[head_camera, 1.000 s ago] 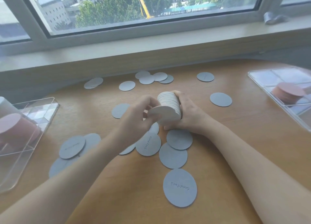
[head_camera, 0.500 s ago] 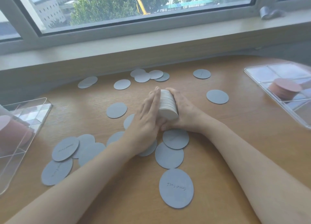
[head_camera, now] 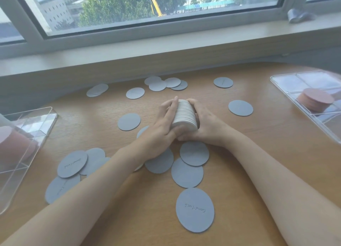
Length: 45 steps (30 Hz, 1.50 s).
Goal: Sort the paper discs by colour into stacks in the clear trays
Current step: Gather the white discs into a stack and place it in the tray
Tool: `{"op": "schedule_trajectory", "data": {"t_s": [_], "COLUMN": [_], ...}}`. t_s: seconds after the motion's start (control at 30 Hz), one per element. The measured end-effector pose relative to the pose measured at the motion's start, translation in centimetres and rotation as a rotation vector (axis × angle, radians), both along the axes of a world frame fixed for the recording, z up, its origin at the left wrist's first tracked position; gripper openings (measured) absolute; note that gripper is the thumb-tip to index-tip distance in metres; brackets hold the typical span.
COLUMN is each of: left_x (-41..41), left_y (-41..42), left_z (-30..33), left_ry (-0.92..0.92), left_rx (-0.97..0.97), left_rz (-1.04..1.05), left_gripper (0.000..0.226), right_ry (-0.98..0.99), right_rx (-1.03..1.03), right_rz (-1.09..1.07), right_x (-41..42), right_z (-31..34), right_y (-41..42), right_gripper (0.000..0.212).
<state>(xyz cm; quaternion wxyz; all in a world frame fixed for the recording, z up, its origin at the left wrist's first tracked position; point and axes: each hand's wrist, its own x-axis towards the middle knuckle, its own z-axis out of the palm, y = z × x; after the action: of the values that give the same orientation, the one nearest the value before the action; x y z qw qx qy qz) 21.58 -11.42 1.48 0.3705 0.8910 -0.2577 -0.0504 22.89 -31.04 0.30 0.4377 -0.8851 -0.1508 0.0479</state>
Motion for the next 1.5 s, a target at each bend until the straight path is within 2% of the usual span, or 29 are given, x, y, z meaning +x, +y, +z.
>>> {"op": "schedule_trajectory", "data": {"t_s": [0.1, 0.2, 0.27, 0.33, 0.47, 0.63, 0.7, 0.77, 0.83, 0.97, 1.1, 1.3, 1.5], "left_x": [1.9, 6.4, 9.8, 12.6, 15.5, 17.0, 16.6, 15.2, 13.4, 8.7, 2.5, -1.3, -1.8], "left_y": [1.2, 3.7, 5.6, 7.1, 8.7, 9.4, 9.3, 8.8, 8.7, 9.4, 8.1, 4.3, 1.5], "left_z": [0.6, 0.5, 0.5, 0.5, 0.9, 3.1, 3.2, 3.0, 2.6, 3.5, 5.8, 4.1, 1.7], "left_ry": [0.043, -0.055, -0.111, -0.073, 0.023, 0.207, 0.203, 0.111, 0.044, 0.011, 0.035, 0.011, -0.258], "left_rx": [-0.083, -0.088, 0.089, 0.318, 0.593, 0.443, 0.349, 0.225, 0.122, -0.113, -0.340, -0.253, -0.154], "left_rz": [-0.030, 0.245, 0.449, 0.553, 0.565, 0.537, 0.520, 0.507, 0.501, 0.460, 0.275, 0.186, 0.167], "left_gripper": [0.068, 0.049, 0.046, 0.051, 0.064, 0.082, 0.066, 0.035, 0.018, 0.006, 0.010, 0.014, 0.020], "right_ry": [0.001, -0.028, -0.029, -0.030, -0.033, -0.045, -0.044, -0.041, -0.049, -0.057, -0.056, -0.054, -0.037], "right_rx": [-0.003, -0.002, 0.001, -0.003, 0.005, 0.004, -0.002, -0.010, -0.011, 0.004, -0.003, -0.023, -0.028], "right_rz": [-0.014, -0.008, -0.005, -0.008, -0.015, -0.033, -0.036, -0.036, -0.040, -0.054, -0.068, -0.066, -0.053], "right_x": [0.0, -0.2, -0.1, 0.1, 0.4, 0.6, 0.6, 0.6, 0.5, 0.3, 0.2, -0.3, -0.4], "right_z": [0.0, 0.1, 0.1, -0.1, -0.5, -0.8, -0.8, -0.7, -0.6, -0.3, -0.1, 0.5, 0.4], "right_y": [-0.1, -0.1, -0.1, 0.0, -0.1, 0.0, 0.1, 0.0, 0.0, 0.1, 0.2, 0.1, 0.0], "right_gripper": [0.109, 0.103, 0.102, 0.102, 0.104, 0.102, 0.103, 0.104, 0.105, 0.106, 0.108, 0.111, 0.121]}}
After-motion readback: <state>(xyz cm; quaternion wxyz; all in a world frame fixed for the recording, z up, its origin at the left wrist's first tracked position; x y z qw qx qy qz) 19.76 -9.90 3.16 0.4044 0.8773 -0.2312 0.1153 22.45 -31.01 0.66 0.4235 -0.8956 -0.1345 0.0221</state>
